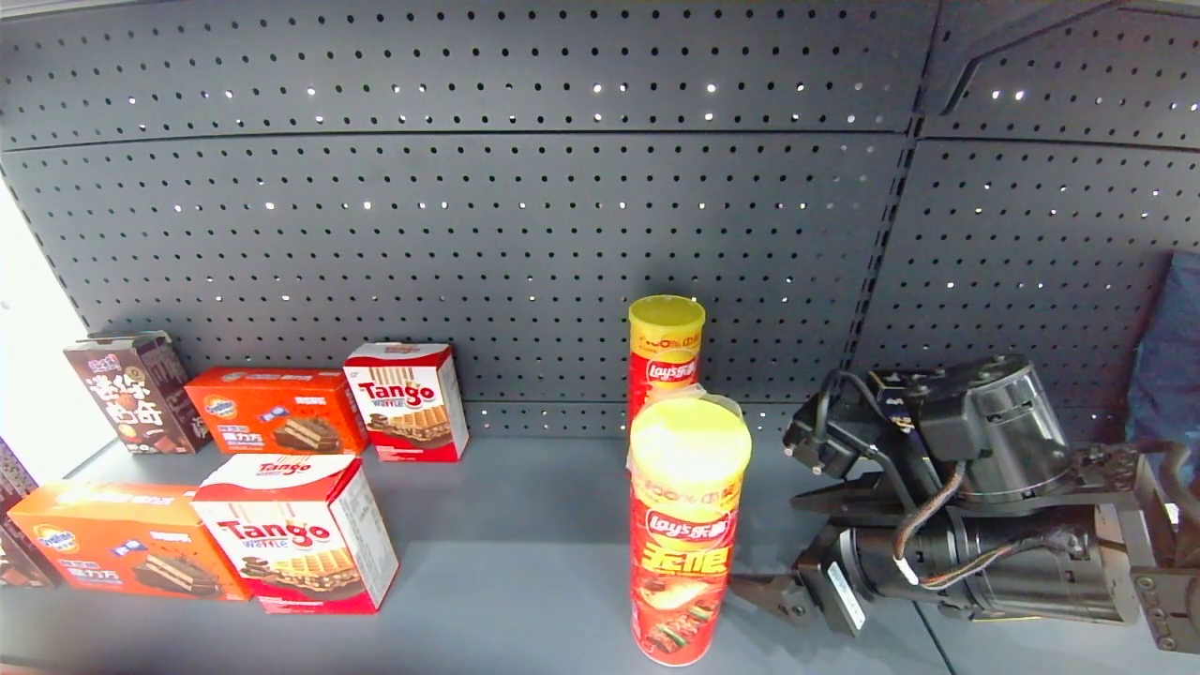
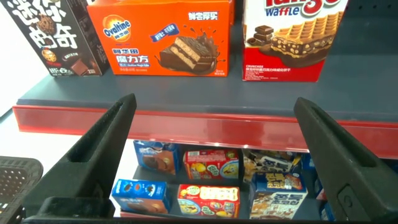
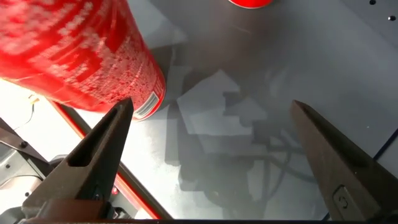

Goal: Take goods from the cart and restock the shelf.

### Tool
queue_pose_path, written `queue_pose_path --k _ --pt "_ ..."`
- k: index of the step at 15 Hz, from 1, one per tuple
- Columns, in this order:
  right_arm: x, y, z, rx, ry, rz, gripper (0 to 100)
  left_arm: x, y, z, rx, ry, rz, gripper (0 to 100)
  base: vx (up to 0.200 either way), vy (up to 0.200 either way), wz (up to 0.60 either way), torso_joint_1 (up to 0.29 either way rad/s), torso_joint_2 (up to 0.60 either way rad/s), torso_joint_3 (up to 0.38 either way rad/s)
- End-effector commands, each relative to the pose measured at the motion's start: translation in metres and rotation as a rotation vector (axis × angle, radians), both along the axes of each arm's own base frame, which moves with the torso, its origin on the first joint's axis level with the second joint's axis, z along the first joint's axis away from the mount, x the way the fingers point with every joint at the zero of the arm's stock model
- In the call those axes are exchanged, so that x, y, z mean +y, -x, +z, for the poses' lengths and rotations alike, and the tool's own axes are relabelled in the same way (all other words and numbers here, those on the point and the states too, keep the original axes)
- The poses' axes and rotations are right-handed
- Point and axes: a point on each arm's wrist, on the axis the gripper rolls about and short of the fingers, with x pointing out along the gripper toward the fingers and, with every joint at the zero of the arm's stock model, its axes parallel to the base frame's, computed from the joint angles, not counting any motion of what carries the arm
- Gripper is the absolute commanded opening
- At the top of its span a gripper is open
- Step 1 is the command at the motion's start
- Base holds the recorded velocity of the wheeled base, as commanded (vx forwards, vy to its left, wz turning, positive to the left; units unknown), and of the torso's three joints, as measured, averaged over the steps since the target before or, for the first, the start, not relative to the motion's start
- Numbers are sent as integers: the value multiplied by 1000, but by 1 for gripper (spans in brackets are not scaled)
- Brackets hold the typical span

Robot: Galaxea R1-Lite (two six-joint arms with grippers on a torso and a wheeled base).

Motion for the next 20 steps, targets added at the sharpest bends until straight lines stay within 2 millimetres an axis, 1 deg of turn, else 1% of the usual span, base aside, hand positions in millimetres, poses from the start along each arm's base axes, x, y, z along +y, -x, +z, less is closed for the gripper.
queue_pose_path --k 1,4,9,20 --pt "1 -1 -2 5 4 1 100 0 0 0 1 0 0 100 0 0 0 0 0 0" --pt "1 -1 -3 7 6 2 100 0 0 0 1 2 0 100 0 0 0 0 0 0" --pt "-3 2 2 -7 -5 -5 100 0 0 0 -1 2 0 100 0 0 0 0 0 0" --pt "1 -1 -3 7 7 0 100 0 0 0 -4 29 2 100 0 0 0 0 0 0"
